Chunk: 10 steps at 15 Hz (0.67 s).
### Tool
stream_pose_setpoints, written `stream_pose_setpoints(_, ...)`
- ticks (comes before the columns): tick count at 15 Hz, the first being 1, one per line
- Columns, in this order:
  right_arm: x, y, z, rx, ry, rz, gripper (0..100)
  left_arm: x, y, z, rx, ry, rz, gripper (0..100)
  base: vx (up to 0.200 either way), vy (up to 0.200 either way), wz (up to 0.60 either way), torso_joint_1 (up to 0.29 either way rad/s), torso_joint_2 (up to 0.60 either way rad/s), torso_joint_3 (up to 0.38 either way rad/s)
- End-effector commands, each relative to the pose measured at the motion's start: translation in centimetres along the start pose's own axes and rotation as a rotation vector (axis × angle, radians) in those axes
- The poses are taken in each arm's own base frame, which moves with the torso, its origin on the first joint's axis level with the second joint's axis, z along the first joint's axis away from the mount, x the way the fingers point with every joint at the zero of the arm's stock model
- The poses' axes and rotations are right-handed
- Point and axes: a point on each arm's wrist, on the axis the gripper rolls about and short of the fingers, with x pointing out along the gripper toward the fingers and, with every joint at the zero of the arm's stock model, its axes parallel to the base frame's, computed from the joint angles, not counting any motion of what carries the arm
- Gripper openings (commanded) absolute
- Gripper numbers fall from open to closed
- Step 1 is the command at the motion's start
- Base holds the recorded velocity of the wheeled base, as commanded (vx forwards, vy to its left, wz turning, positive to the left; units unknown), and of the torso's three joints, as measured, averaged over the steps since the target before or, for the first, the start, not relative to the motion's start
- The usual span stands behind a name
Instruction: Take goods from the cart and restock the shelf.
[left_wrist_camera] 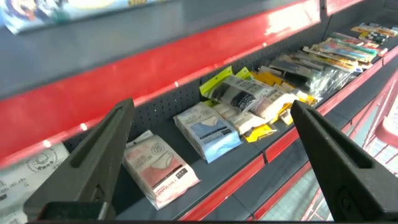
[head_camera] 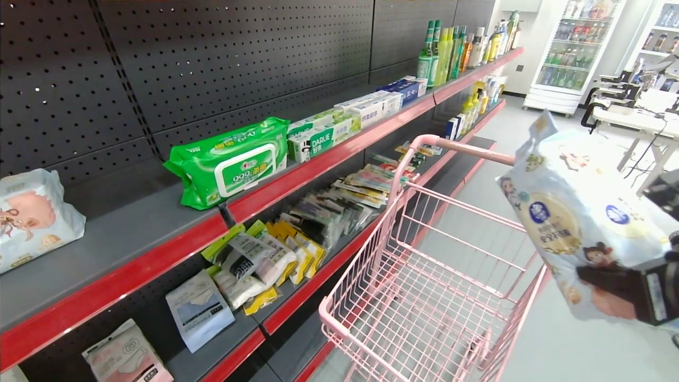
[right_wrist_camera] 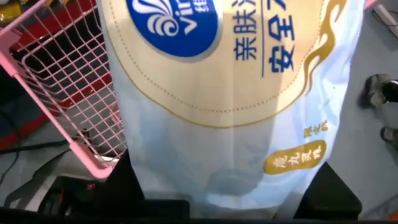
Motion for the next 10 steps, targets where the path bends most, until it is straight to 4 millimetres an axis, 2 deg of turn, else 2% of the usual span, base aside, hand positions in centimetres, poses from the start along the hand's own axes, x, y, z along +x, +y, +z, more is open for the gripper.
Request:
stream_pose_setpoints(1,-5.0,-1.6,-3.0,0.034,-0.103,-0.041,0,0.0,0.0,0.0,0.0,0.001,0.001,100,0.0,0.0,0.0,0.178,-0.47,-0.286)
stream_pose_setpoints(4,-6.0,-1.9,-4.4,0.035,-0.079,-0.042,0,0.0,0.0,0.0,0.0,0.001,0.001,100,0.0,0.0,0.0,0.232,-0.57,-0.336)
stream_pose_setpoints(10,-6.1,-1.9,-4.3,0.019,-0.083,-0.045,0,0.0,0.0,0.0,0.0,0.001,0.001,100,0.0,0.0,0.0,0.199,-0.46,-0.264)
